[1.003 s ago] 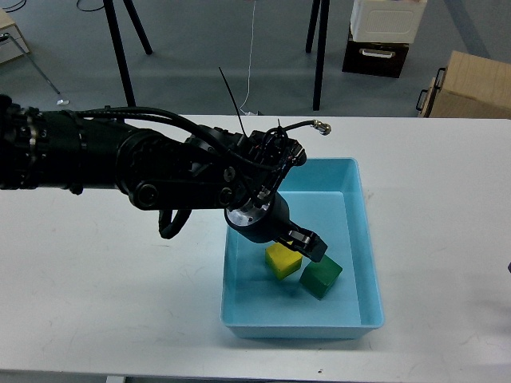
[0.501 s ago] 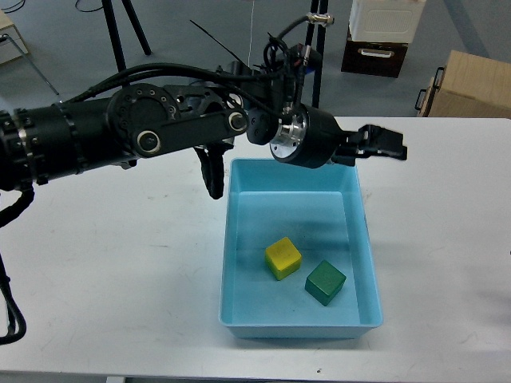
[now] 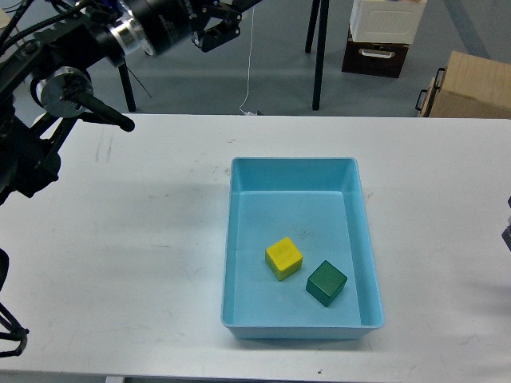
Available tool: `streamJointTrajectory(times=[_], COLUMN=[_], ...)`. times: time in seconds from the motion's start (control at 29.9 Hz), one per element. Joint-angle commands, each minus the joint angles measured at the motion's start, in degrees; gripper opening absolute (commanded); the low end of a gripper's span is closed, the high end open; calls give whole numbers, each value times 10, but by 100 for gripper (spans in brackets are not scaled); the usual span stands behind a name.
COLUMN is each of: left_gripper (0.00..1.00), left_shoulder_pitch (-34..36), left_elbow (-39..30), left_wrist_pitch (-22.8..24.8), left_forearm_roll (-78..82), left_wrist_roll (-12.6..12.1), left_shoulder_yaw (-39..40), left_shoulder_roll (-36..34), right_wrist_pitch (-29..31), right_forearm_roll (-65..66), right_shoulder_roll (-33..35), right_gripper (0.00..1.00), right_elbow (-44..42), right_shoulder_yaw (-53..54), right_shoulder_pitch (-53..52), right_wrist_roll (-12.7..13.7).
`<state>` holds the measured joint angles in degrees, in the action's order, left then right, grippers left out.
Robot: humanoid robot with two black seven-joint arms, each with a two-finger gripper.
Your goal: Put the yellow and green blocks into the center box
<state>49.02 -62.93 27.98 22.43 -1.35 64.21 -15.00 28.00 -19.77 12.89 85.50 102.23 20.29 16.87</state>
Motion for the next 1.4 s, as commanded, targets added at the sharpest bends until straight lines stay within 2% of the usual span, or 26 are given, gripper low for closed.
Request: streamJointTrajectory(times=[0.0,0.1,0.17,0.23,0.43,0.57,0.63,0.84,0.94,1.37], left_gripper=[100,100,100,100,100,100,100,100,100,100], left_shoulder_pitch=[-127,-241,-316,-395,-573,-646,-691,-759,-780,-780], left_elbow=[-94,-197,-252,-288,-338,-353,-360,-376,-382,-381], left_wrist_pitch=[0,0,0,0,0,0,-2,0,0,0], left_forearm_roll=[-3,-3,-3,-5,-24,-74,-120,-200,-212,-211], left_wrist_roll=[-34,-66,-72,-71,-64,-60,-49,1,24,27], left_shoulder_yaw=[159,228,244,253,247,233,217,199,161,138], left_shoulder_roll=[53,115,150,150,150,150,150,150,150,150], right_wrist_pitch=[0,0,0,0,0,0,0,0,0,0], right_forearm_roll=[0,1,1,1,1,0,0,1,1,1], right_shoulder_roll=[-1,-9,-20,-24,-32,-42,-48,-77,-76,-75], right_gripper=[100,100,100,100,100,100,100,100,100,100], right_elbow=[13,26,29,29,37,41,46,108,113,111], right_shoulder_yaw=[-14,-24,-25,-23,-12,-8,-9,-22,-36,-27], right_shoulder_pitch=[4,12,17,21,62,90,102,154,159,161], right_wrist_roll=[0,0,0,0,-1,-1,-1,-1,-1,-7])
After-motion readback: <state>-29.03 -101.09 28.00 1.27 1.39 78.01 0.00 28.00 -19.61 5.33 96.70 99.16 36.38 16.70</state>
